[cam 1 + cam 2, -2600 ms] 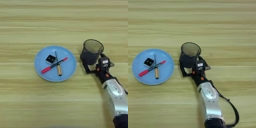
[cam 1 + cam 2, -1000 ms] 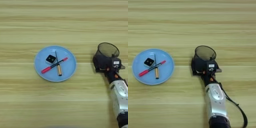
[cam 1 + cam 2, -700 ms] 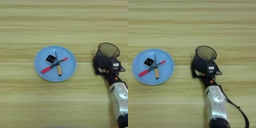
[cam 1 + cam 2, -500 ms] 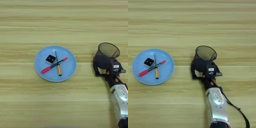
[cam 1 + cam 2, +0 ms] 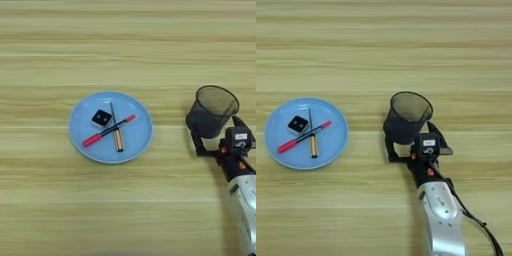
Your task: Move the objects on the table
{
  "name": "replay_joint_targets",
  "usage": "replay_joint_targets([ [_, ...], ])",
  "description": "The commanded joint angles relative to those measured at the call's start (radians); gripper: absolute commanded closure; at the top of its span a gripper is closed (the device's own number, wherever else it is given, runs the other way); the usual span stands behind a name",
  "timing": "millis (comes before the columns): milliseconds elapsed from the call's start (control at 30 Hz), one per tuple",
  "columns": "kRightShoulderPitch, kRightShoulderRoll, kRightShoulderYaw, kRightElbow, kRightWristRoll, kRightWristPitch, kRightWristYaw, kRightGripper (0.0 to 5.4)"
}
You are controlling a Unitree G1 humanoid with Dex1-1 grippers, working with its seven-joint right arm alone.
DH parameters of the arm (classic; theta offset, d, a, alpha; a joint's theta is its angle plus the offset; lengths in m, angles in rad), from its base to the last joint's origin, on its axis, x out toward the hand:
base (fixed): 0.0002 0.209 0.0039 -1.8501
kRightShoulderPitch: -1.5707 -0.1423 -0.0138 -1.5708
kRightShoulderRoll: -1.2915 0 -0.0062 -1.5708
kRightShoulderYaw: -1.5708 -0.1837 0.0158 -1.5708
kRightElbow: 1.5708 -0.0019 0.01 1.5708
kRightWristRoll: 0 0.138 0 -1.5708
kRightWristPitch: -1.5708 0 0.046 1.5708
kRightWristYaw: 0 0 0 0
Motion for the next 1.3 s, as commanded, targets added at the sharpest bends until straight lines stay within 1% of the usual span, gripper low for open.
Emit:
replay_joint_targets([
  [33, 0.017, -0.018, -0.001, -0.106, 0.017, 0.022, 0.009, 0.04],
  [233, 0.085, -0.014, -0.001, -0.189, 0.034, 0.060, 0.021, 0.04],
  [367, 0.146, -0.027, 0.003, -0.248, 0.048, 0.100, 0.045, 0.04],
  [400, 0.163, -0.032, 0.000, -0.266, 0.057, 0.113, 0.056, 0.04],
  [500, 0.215, -0.046, -0.029, -0.331, 0.123, 0.163, 0.090, 0.04],
  [567, 0.234, -0.048, -0.040, -0.355, 0.165, 0.195, 0.111, 0.04],
  [733, 0.262, -0.054, -0.046, -0.396, 0.186, 0.218, 0.140, 0.04],
  [833, 0.280, -0.057, -0.035, -0.438, 0.194, 0.229, 0.165, 0.04],
  [900, 0.296, -0.061, -0.026, -0.464, 0.209, 0.244, 0.190, 0.04],
  [967, 0.307, -0.062, -0.029, -0.493, 0.239, 0.263, 0.210, 0.04],
  [1100, 0.318, -0.063, -0.030, -0.518, 0.263, 0.266, 0.238, 0.04],
  [1200, 0.324, -0.067, -0.006, -0.559, 0.255, 0.240, 0.270, 0.04],
  [1233, 0.320, -0.066, 0.011, -0.583, 0.246, 0.224, 0.282, 0.04],
  [1300, 0.300, -0.062, 0.057, -0.635, 0.235, 0.224, 0.295, 0.04],
])
